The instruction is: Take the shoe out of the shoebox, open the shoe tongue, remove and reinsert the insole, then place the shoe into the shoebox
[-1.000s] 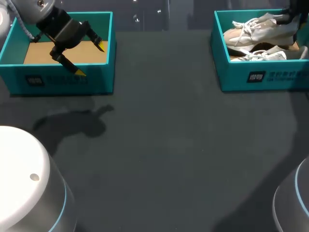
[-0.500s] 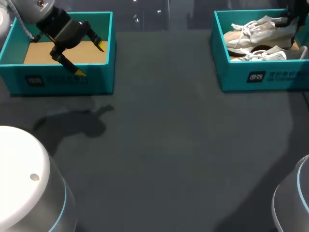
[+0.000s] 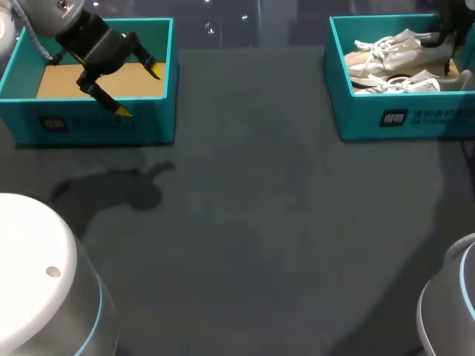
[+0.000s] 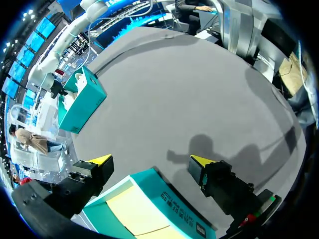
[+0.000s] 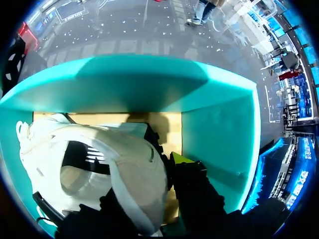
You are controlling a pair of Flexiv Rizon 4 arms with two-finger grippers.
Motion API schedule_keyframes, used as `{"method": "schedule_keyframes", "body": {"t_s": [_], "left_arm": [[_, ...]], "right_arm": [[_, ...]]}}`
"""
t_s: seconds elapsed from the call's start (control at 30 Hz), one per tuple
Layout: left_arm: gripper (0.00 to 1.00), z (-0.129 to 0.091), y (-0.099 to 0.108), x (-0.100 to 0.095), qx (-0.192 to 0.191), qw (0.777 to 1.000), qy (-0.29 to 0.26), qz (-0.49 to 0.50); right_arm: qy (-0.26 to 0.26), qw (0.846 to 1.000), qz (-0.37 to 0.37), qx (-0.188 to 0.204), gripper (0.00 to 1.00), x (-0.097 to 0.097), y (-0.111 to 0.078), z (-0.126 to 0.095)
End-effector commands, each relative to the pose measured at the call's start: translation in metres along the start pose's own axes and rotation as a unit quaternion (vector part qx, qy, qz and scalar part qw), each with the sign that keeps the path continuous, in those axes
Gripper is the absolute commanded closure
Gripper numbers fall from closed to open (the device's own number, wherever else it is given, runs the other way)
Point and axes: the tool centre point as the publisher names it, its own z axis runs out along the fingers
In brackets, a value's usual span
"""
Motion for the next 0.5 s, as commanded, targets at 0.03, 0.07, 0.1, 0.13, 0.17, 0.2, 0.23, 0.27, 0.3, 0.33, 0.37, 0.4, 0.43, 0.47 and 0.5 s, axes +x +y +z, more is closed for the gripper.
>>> {"method": "schedule_keyframes", "body": {"t_s": [0.03,0.07,0.1,0.13,0.17,0.2,0.23,0.27,0.3,0.33,0.37,0.4,0.43,0.47,0.5], "left_arm": [[0.00,0.0000,0.0000,0.0001,-0.001,1.000,0.001,0.000],[0.00,0.0000,0.0000,0.0001,-0.001,1.000,0.001,0.000],[0.00,0.0000,0.0000,0.0001,-0.001,1.000,0.001,0.000],[0.00,0.0000,0.0000,0.0001,-0.001,1.000,0.001,0.000],[0.00,0.0000,0.0000,0.0001,-0.001,1.000,0.001,0.000],[0.00,0.0000,0.0000,0.0001,-0.001,1.000,0.001,0.000],[0.00,0.0000,0.0000,0.0001,-0.001,1.000,0.001,0.000],[0.00,0.0000,0.0000,0.0001,-0.001,1.000,0.001,0.000],[0.00,0.0000,0.0000,0.0001,-0.001,1.000,0.001,0.000],[0.00,0.0000,0.0000,0.0001,-0.001,1.000,0.001,0.000],[0.00,0.0000,0.0000,0.0001,-0.001,1.000,0.001,0.000],[0.00,0.0000,0.0000,0.0001,-0.001,1.000,0.001,0.000],[0.00,0.0000,0.0000,0.0001,-0.001,1.000,0.001,0.000],[0.00,0.0000,0.0000,0.0001,-0.001,1.000,0.001,0.000],[0.00,0.0000,0.0000,0.0001,-0.001,1.000,0.001,0.000]], "right_arm": [[0.006,1.000,-0.002,0.009,0.99,0.0009,0.0078,0.0096],[0.007,1.000,-0.002,0.010,0.97,0.0014,0.0076,0.0108],[0.009,1.000,-0.003,0.010,0.94,0.0018,0.0073,0.0121],[0.010,1.000,-0.003,0.011,0.92,0.0021,0.0071,0.0133],[0.011,1.000,-0.003,0.012,0.91,0.0023,0.0068,0.0143],[0.012,1.000,-0.003,0.013,0.90,0.0024,0.0065,0.0152],[0.013,1.000,-0.003,0.014,0.88,0.0024,0.0062,0.0155],[0.014,1.000,-0.002,0.014,0.86,0.0025,0.0059,0.0157],[0.014,1.000,-0.002,0.015,0.85,0.0025,0.0056,0.0158],[0.015,1.000,-0.002,0.015,0.83,0.0026,0.0051,0.0158],[0.016,1.000,-0.002,0.015,0.80,0.0027,0.0047,0.0157],[0.016,1.000,-0.001,0.015,0.75,0.0028,0.0043,0.0156],[0.017,1.000,0.000,0.016,0.70,0.0030,0.0038,0.0153],[0.018,1.000,0.000,0.015,0.67,0.0033,0.0033,0.0146],[0.018,1.000,0.000,0.015,0.65,0.0036,0.0031,0.0140]]}}
